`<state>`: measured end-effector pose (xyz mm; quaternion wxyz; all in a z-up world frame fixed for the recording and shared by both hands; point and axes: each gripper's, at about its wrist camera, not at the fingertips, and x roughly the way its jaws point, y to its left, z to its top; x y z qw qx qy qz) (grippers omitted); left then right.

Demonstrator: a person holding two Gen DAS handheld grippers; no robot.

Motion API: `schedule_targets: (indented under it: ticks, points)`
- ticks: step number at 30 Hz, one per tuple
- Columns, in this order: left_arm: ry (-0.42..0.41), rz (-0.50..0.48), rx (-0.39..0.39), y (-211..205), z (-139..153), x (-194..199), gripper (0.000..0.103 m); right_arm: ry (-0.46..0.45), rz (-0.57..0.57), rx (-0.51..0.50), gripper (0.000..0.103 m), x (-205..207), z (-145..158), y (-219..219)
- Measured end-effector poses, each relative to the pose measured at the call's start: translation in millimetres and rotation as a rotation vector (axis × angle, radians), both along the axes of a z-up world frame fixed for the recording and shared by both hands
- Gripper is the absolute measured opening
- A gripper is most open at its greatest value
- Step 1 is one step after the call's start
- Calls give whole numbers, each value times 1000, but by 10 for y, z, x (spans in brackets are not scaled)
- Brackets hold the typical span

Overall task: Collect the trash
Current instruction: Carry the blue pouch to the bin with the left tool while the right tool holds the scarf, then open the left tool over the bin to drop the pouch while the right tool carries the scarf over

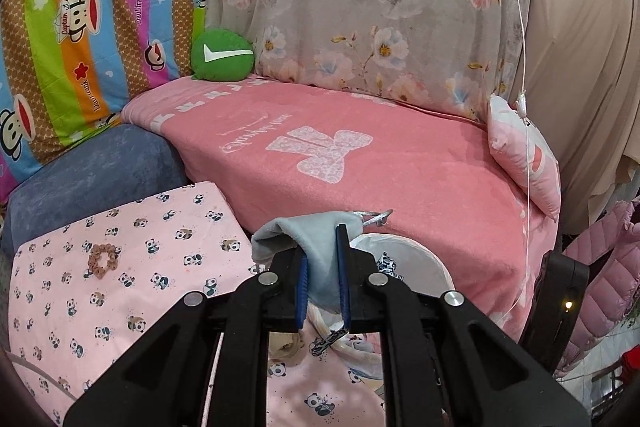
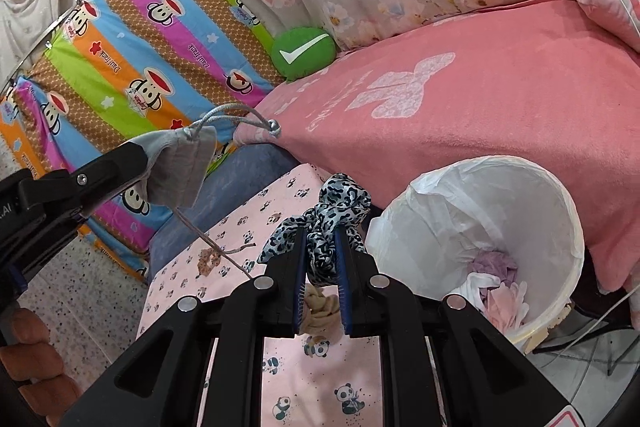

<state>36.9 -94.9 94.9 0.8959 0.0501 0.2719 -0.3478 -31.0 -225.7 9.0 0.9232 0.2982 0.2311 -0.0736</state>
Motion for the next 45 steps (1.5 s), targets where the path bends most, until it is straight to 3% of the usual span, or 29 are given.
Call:
schedule_targets:
  ticks: [11,17,20,22,26,30,35,45]
  points:
    - [60,79,48,255,-281,130,12,25,13,15,14,-52,-55,1]
    - [91,125,42,467,-354,166,12,69,136,28,14,256,-272,300]
    - [89,142,37,542,-334,176,12,125,185,3,14,466,-466,486]
    - [86,155,22,611,-295,200,12,215,224,-8,14,625,-726,671]
    - [77,174,-2,725,-216,238,12,255,241,-22,14,675,-876,836]
    - [48,170,-19,745,-97,214,12,269,253,-73,14,701,-884,914]
    - [40,158,-17,700,-88,206,12,250,247,-55,14,636,-857,877]
    - [92,77,26,293,-352,154,12,161,72,-83,14,271,-440,435]
